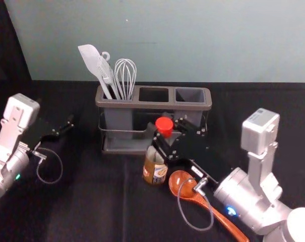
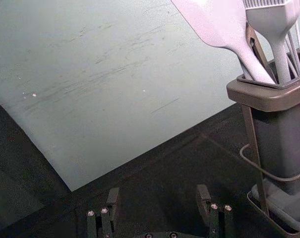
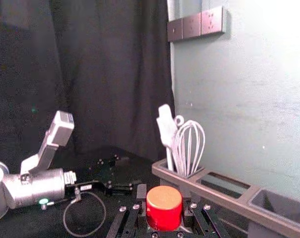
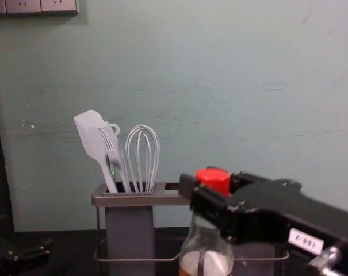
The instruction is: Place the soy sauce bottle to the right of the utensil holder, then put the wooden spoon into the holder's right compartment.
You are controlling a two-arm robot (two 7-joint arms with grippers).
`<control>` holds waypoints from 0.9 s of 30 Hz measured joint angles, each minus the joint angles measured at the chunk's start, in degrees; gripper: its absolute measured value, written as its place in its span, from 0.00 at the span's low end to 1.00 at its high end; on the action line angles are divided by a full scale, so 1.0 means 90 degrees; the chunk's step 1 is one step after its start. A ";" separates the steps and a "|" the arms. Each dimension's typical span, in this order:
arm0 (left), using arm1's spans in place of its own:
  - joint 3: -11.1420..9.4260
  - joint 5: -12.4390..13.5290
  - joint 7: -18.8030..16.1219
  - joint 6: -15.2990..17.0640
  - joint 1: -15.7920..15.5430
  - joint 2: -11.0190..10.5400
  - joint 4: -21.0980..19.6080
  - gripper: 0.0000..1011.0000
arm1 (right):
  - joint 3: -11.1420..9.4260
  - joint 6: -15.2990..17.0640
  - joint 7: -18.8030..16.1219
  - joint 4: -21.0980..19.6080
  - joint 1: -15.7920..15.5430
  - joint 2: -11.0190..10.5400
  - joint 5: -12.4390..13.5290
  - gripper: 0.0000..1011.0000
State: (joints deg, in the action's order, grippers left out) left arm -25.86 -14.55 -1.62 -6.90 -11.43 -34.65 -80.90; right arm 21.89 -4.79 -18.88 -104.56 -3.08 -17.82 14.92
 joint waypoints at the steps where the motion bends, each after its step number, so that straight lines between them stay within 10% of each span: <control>1: 0.0000 0.0000 0.0000 0.0000 0.0000 0.0000 0.0000 0.99 | -0.0026 0.0000 -0.0003 -0.0039 -0.0019 -0.0012 0.0014 0.38; 27: 0.0000 0.0000 0.0000 0.0000 0.0000 0.0000 0.0000 0.99 | -0.1888 -0.0250 -0.0167 -0.0289 -0.1106 -0.0990 0.0986 0.38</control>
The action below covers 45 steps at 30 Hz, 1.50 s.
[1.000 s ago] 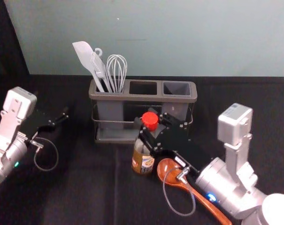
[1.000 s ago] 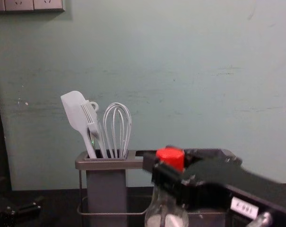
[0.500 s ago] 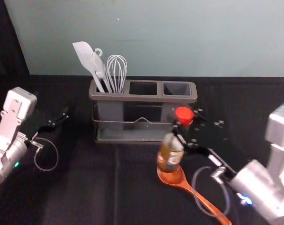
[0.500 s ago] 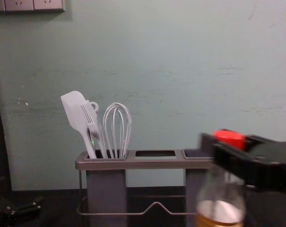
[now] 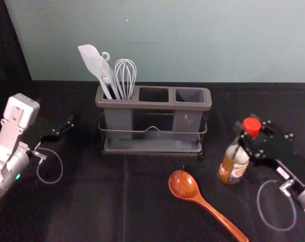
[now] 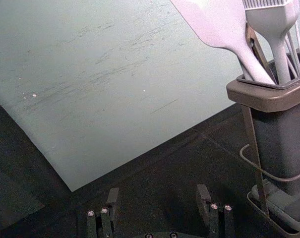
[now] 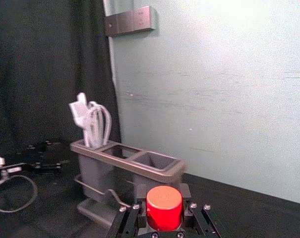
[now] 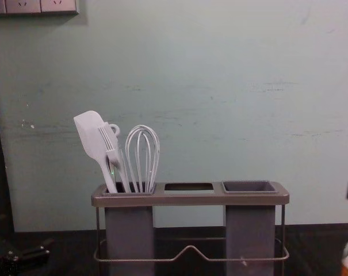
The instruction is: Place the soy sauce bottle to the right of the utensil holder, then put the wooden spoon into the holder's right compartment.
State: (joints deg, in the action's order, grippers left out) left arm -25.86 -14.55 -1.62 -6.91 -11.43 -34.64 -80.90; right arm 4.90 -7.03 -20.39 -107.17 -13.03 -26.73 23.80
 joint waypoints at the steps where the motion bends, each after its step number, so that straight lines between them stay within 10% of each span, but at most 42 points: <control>1: 0.0000 -0.0001 0.0000 0.0000 0.0000 0.0000 0.0000 0.99 | -0.0033 0.0000 -0.0005 0.0015 0.0010 -0.0016 0.0010 0.38; 11: 0.0000 0.0000 0.0000 0.0000 0.0000 0.0000 0.0000 0.99 | -0.0171 0.0272 0.0046 0.0098 0.0550 -0.0118 -0.0122 0.38; 27: 0.0000 0.0000 0.0000 0.0000 0.0000 0.0000 0.0000 0.99 | 0.0332 0.0576 0.0157 0.1239 0.1773 0.0346 -0.0294 0.38; 45: 0.0000 0.0000 0.0000 0.0000 0.0000 0.0000 0.0000 0.99 | 0.0504 -0.0384 -0.0103 0.2352 0.2207 0.0744 -0.0422 0.38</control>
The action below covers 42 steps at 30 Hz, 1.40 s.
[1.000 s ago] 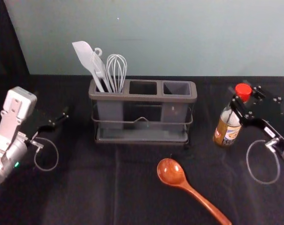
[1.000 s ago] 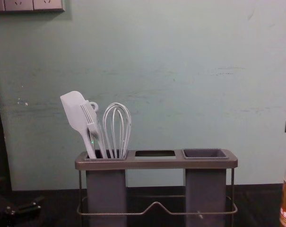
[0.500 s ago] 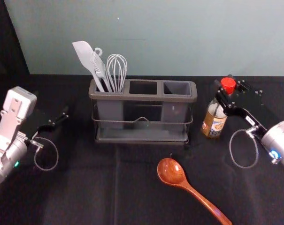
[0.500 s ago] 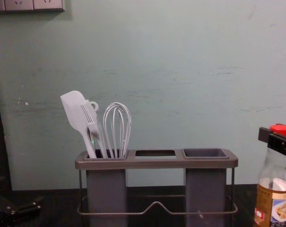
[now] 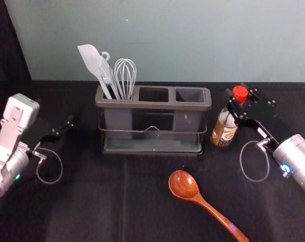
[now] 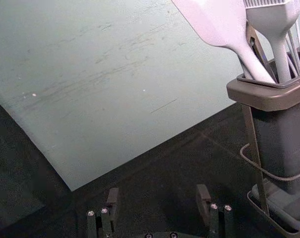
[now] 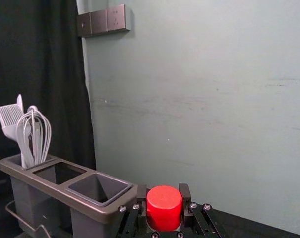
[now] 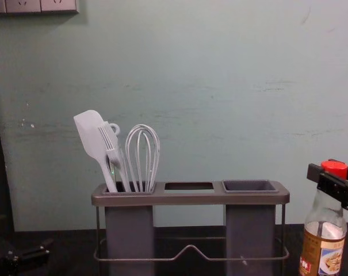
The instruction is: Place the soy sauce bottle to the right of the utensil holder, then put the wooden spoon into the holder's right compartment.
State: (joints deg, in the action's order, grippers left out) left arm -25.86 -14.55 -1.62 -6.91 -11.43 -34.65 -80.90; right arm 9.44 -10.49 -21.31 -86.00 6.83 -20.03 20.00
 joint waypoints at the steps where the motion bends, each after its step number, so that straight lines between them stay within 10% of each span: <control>1: 0.0000 0.0000 0.0000 0.0000 0.0000 0.0000 0.0000 0.99 | -0.0006 -0.0021 -0.0014 0.0026 0.0006 0.0010 0.0020 0.38; 42: 0.0000 -0.0001 0.0000 0.0000 0.0000 0.0000 0.0000 0.99 | 0.0044 -0.0658 -0.0324 0.0933 0.0326 0.0329 0.0125 0.43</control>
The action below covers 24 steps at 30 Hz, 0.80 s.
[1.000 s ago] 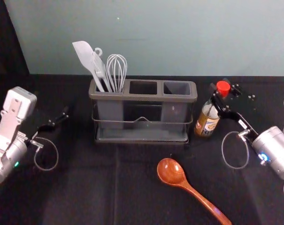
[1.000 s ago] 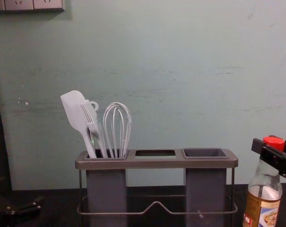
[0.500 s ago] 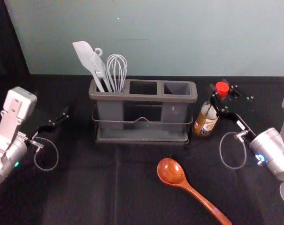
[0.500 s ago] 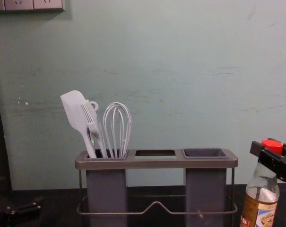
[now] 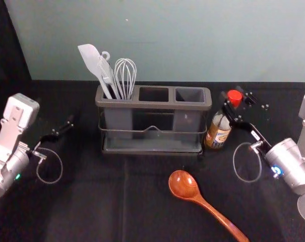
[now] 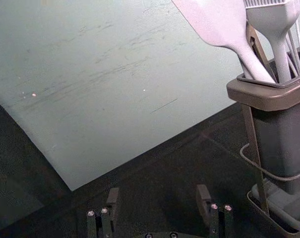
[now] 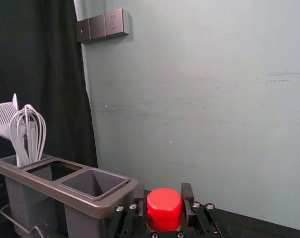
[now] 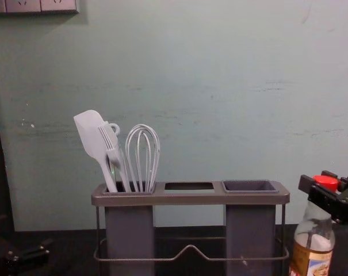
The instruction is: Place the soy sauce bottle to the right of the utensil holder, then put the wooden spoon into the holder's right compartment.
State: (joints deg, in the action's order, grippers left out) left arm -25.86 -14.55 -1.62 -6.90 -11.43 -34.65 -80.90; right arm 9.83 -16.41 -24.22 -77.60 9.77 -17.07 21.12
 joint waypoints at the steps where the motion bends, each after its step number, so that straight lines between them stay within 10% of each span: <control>1: 0.0000 0.0000 0.0000 0.0000 0.0000 0.0000 0.0000 0.99 | 0.0000 0.0000 0.0000 0.0000 0.0000 0.0005 0.0000 0.45; 17: 0.0000 0.0000 0.0000 0.0000 0.0000 0.0000 0.0000 0.99 | -0.0143 0.0062 -0.0012 -0.0588 -0.0218 -0.0118 0.0154 0.93; 24: 0.0001 0.0000 0.0000 0.0001 0.0000 0.0000 0.0001 0.99 | -0.0229 0.0527 0.0172 -0.1342 -0.0535 -0.0316 0.0140 0.99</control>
State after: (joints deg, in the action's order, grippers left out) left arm -25.85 -14.55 -1.62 -6.90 -11.43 -34.65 -80.89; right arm 7.77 -11.67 -22.67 -89.68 4.95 -19.92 22.38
